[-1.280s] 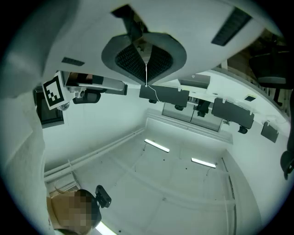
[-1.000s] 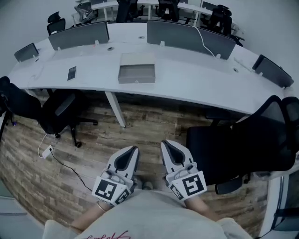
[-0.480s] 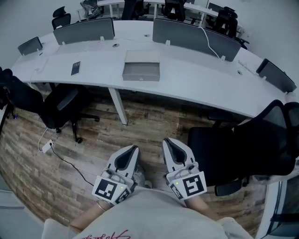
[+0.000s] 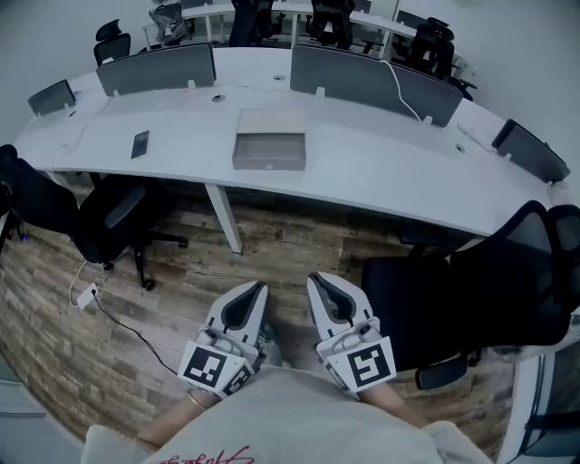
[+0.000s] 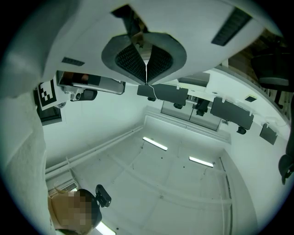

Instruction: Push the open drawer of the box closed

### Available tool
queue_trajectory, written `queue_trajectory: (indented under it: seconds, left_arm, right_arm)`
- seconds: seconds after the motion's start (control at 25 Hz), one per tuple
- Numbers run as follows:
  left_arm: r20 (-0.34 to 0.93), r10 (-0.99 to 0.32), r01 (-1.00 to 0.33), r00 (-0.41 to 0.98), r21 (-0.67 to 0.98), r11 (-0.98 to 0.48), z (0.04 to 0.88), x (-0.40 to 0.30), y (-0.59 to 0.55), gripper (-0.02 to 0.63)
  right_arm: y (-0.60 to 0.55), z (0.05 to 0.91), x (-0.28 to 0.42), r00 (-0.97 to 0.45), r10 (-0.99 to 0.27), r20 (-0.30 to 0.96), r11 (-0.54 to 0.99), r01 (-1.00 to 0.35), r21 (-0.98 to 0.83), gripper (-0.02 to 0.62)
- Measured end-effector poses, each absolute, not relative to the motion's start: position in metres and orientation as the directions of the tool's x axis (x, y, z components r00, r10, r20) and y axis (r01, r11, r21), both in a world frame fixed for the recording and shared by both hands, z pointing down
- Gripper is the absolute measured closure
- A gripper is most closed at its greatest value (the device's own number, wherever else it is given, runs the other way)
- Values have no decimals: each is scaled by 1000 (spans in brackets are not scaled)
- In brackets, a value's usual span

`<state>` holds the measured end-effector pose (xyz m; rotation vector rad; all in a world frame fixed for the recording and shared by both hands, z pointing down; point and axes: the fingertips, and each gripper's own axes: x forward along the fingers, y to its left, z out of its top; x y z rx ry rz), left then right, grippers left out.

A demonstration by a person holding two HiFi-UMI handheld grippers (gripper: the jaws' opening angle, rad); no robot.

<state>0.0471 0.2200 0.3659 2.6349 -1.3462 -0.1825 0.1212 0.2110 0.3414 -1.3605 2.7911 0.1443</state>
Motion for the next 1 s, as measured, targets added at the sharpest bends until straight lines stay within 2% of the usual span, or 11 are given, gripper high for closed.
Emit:
queue_trajectory:
  seconds: [0.2,1.0]
  left_arm:
    - [-57,-815,-794,576,199,-575,361,43,190,588]
    - [-33,-824,-798,566,231,-557,356,-2,15,588]
  right_arm:
    - [184,345,121,-605,-794,-59,602,-796,64,574]
    - [13,341,80,-583,-810,-53,581,-812,53,574]
